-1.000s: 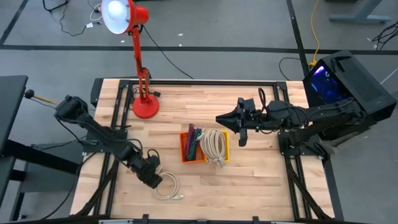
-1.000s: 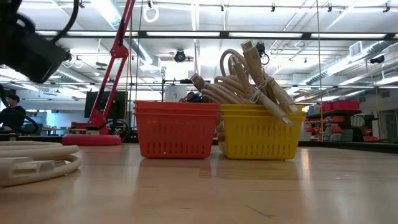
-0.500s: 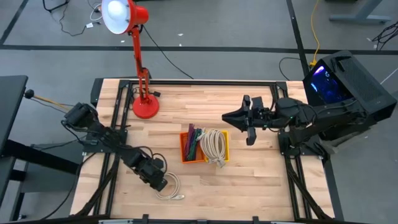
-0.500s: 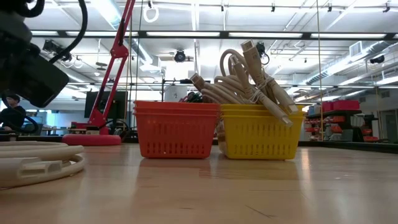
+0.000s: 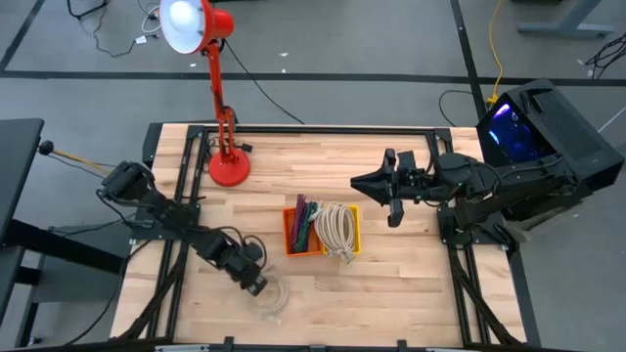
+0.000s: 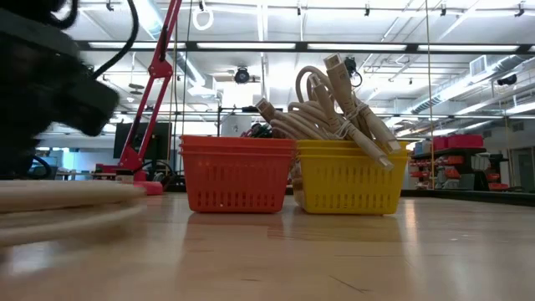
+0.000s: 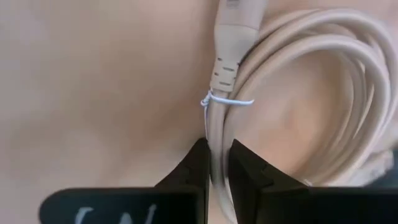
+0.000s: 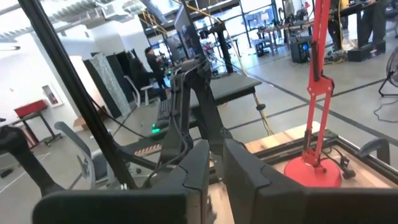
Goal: Pick & Place USB Port
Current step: Put the light brown HDMI cable into the yellow bin
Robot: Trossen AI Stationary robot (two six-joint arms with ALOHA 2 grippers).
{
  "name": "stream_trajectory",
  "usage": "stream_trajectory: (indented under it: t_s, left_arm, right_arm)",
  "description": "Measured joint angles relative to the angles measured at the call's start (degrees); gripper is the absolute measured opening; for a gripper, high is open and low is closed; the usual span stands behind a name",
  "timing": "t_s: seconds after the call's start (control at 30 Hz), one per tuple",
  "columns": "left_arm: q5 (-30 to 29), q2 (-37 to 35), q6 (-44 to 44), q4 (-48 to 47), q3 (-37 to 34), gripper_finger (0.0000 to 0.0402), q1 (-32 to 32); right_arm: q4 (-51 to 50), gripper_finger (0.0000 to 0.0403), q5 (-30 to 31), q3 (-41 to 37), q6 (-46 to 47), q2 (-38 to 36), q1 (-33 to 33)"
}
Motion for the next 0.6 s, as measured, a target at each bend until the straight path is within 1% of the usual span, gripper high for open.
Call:
stream_trajectory:
  t_s: [0.1,0.17,0.27,0.4,0.5,0.53,0.6]
  left_arm:
    - [-6.41,-2.79,-0.30,-1.61,-0.26,0.0036,1.00]
    - [-9.78,-6.16,-0.56,-3.79,-0.43,0.0036,1.64]
    - [-11.01,-12.41,-0.65,-5.12,-0.42,0.0036,2.32]
    - [-11.83,-21.34,-1.50,-8.58,-0.21,0.0036,1.67]
    - [-9.63,-26.45,-1.05,-14.54,1.37,0.0036,0.64]
    - [-9.19,-27.88,-1.08,-18.17,2.66,0.0036,0.30]
    - [-10.75,-29.72,-1.75,-25.92,5.30,0.0036,-0.50]
  right_arm:
    - [-2.05,0.0049,0.03,0.00,0.00,0.00,-0.07]
    - [-3.65,0.0049,1.23,0.00,0.02,0.00,-0.07]
    - [-6.45,0.0049,2.97,-0.02,0.07,0.00,-0.07]
    - [-8.25,0.0049,3.01,-0.02,0.08,-0.17,-0.09]
    - [-9.68,0.0049,2.98,-0.02,0.24,-0.58,-0.45]
    - [-9.55,0.0049,2.97,-0.02,0.24,-0.68,-0.59]
    - [-9.70,0.0049,2.99,-0.02,0.22,-0.95,-0.68]
